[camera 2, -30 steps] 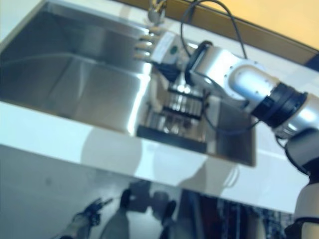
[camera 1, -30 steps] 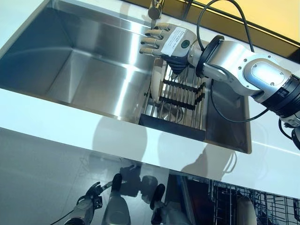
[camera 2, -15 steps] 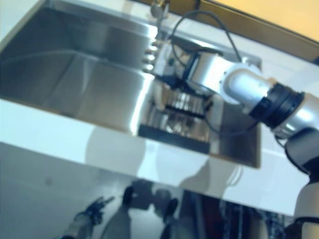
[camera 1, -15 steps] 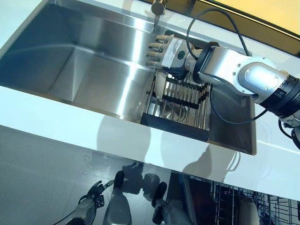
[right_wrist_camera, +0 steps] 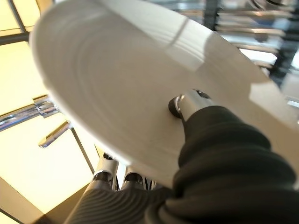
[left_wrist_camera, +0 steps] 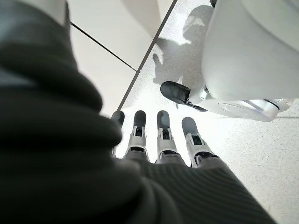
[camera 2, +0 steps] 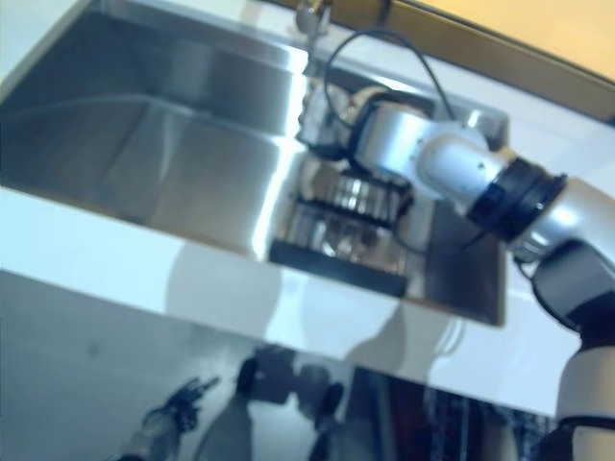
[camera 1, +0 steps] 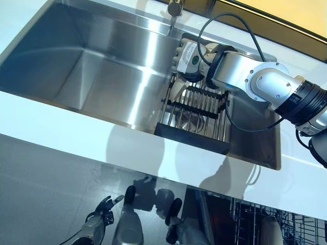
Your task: Take plates into dishwasher
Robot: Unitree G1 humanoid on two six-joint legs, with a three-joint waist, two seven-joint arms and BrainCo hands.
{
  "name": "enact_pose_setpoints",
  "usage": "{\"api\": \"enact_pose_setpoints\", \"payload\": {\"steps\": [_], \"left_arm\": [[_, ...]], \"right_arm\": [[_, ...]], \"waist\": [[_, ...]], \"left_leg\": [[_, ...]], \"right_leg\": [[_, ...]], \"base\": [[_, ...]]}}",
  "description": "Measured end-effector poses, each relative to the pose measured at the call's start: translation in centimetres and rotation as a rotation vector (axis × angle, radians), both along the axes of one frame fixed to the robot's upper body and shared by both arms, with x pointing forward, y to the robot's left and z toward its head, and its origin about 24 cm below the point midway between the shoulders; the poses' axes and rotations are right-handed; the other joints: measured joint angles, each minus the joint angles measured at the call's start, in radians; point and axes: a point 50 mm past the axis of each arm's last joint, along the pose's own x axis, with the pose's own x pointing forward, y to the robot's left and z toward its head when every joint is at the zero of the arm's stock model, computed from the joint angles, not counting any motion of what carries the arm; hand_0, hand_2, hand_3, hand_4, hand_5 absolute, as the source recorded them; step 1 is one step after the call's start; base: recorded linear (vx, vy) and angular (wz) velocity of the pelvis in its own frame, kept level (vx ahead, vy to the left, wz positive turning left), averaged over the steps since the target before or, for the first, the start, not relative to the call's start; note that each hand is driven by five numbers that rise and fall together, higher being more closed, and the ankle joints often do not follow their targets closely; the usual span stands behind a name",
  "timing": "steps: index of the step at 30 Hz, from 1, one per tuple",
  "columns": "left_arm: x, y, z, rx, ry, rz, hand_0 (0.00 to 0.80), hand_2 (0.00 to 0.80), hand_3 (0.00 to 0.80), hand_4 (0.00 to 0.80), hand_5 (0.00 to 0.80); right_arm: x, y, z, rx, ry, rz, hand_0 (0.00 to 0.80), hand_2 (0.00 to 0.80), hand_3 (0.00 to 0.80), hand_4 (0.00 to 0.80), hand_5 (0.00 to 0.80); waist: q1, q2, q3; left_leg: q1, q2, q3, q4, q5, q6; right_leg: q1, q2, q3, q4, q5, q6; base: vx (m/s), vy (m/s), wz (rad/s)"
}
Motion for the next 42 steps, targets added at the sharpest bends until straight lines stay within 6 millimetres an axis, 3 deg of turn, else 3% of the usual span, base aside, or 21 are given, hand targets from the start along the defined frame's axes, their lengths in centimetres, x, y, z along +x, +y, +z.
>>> {"api": "enact_pose_setpoints", "payload": {"steps": [11, 18, 24, 31, 36, 42], "left_arm": [[-0.1, 0.0, -0.1, 0.001, 0.003, 0.000, 0.000, 0.000, 0.000, 0.000, 0.000], [-0.2, 0.0, -0.1, 0.008, 0.005, -0.010, 0.000, 0.000, 0.000, 0.000, 0.000], [-0.6, 0.2, -0.2, 0.031, 0.017, -0.037, 0.000, 0.000, 0.000, 0.000, 0.000], [-2.6, 0.0, -1.0, 0.025, 0.071, -0.069, 0.000, 0.000, 0.000, 0.000, 0.000], [-3.9, -0.7, -1.6, -0.007, 0.101, -0.078, 0.000, 0.000, 0.000, 0.000, 0.000], [-5.3, -1.3, -2.1, -0.022, 0.143, -0.133, 0.000, 0.000, 0.000, 0.000, 0.000]], "right_arm": [[0.5, -0.9, 0.8, 0.060, -0.077, 0.047, 0.800, 0.800, 0.800, 0.800, 0.800], [0.2, -3.1, 2.8, 0.213, -0.139, 0.057, 0.800, 0.800, 0.800, 0.800, 0.800], [-0.9, -5.3, 6.6, 0.381, -0.238, 0.059, 0.800, 0.800, 0.800, 0.800, 0.800], [-1.3, -6.9, 7.4, 0.448, -0.227, 0.022, 0.800, 0.800, 0.800, 0.800, 0.800], [-1.3, -10.1, 7.4, 0.588, -0.212, -0.076, 0.800, 0.800, 0.800, 0.800, 0.800], [-1.5, -15.3, 5.2, 0.850, -0.117, -0.201, 0.800, 0.800, 0.800, 0.800, 0.800]], "waist": [[-0.002, 0.000, 0.000], [-0.012, -0.002, -0.001], [-0.047, -0.011, -0.016], [-0.117, 0.002, -0.131], [-0.152, 0.036, -0.202], [-0.203, 0.069, -0.254]], "left_leg": [[0.001, 0.001, -0.006, 0.000, 0.000, 0.000], [0.026, 0.001, 0.002, -0.004, 0.001, 0.000], [0.105, 0.003, 0.044, -0.024, -0.004, 0.000], [0.167, 0.012, 0.116, -0.025, -0.028, 0.000], [0.204, 0.019, 0.153, -0.025, -0.041, -0.003], [0.236, 0.029, 0.201, -0.026, -0.048, -0.005]], "right_leg": [[0.002, 0.002, -0.001, 0.000, -0.001, 0.000], [0.021, 0.002, 0.005, 0.000, -0.002, 0.000], [0.066, 0.002, 0.048, -0.001, -0.003, 0.001], [0.087, 0.007, 0.116, -0.003, -0.002, 0.001], [0.104, 0.014, 0.155, -0.004, -0.006, 0.006], [0.108, 0.022, 0.201, -0.005, -0.003, 0.006]], "base": [[0.001, -0.015, 0.00], [0.011, -0.059, -0.02], [0.041, -0.028, -0.20], [0.080, -0.012, -0.29], [0.064, -0.007, -0.23], [0.051, -0.007, -0.21]]}}
